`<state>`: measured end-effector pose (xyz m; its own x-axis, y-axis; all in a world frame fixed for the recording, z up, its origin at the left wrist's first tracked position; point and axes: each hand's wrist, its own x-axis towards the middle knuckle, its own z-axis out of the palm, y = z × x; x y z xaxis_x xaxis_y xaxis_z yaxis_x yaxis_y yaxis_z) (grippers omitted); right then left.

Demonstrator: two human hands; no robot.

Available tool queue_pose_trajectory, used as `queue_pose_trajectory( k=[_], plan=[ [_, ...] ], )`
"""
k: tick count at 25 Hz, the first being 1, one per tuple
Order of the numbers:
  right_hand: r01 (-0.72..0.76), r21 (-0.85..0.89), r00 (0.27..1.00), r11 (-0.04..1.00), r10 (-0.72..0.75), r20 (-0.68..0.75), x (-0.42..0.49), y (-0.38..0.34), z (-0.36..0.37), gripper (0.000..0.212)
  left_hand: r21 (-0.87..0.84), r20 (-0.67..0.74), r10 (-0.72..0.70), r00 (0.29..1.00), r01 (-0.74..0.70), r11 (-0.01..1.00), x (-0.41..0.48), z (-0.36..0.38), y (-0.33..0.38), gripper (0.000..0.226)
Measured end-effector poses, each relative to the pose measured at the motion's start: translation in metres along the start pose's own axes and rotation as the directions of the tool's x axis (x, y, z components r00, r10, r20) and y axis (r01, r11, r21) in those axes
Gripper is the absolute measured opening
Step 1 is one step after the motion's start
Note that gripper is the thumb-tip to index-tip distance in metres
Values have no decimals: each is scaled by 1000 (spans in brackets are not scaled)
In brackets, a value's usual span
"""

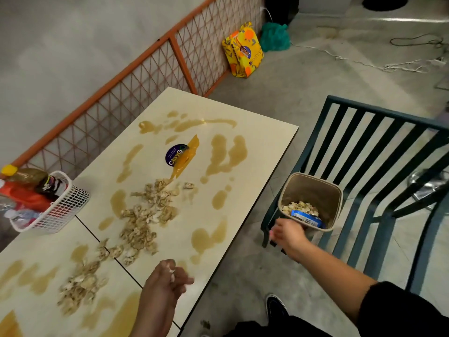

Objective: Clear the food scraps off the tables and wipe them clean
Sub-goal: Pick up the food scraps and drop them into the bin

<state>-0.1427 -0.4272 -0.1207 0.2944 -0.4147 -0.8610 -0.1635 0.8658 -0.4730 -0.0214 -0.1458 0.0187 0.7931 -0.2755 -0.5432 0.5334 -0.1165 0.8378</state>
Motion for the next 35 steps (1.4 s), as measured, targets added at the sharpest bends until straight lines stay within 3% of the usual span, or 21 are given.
queue_pose_trajectory(
  k=[1,3,5,7,11,13,17,20,22,25,28,31,35],
  plan=[
    [-36,-77,983,996,49,175,-26,10,15,18,123,27,66,997,-69,990,0,10,1,29],
    [-69,-203,856,977,162,492,-76,25,42,24,370,140,183,973,-223,902,-1,34,0,29],
    [-84,-230,740,970,215,637,-116,30,65,38,471,231,240,943,-324,820,-4,57,-2,25],
    [-105,-128,699,986,165,696,-139,27,78,43,489,281,276,919,-384,783,-2,70,-6,24],
    [-89,-17,713,996,75,698,-149,16,75,39,646,384,319,866,-499,578,1,70,-6,34],
    [-88,14,739,996,56,671,-147,19,70,38,658,424,315,849,-528,537,-2,70,-3,30],
    [-114,52,772,992,55,633,-139,15,62,25,552,515,187,837,-490,675,-7,69,2,36],
    [-88,46,798,995,43,601,-136,17,58,35,595,503,289,815,-569,567,-2,68,6,28],
    [-48,51,809,998,9,588,-137,22,56,41,608,450,325,832,-551,571,0,70,11,23],
    [60,25,796,998,-63,602,-141,26,50,36,596,347,329,878,-477,645,-1,71,16,31],
    [255,-79,763,964,-150,628,-147,29,46,27,547,266,285,921,-388,742,-4,74,19,22],
    [368,-156,785,917,-216,581,-149,33,44,13,538,278,249,928,-365,760,-9,82,17,16],
    [438,-223,793,871,-257,553,-143,29,35,17,511,338,229,913,-383,770,-10,88,11,18]
  ],
)
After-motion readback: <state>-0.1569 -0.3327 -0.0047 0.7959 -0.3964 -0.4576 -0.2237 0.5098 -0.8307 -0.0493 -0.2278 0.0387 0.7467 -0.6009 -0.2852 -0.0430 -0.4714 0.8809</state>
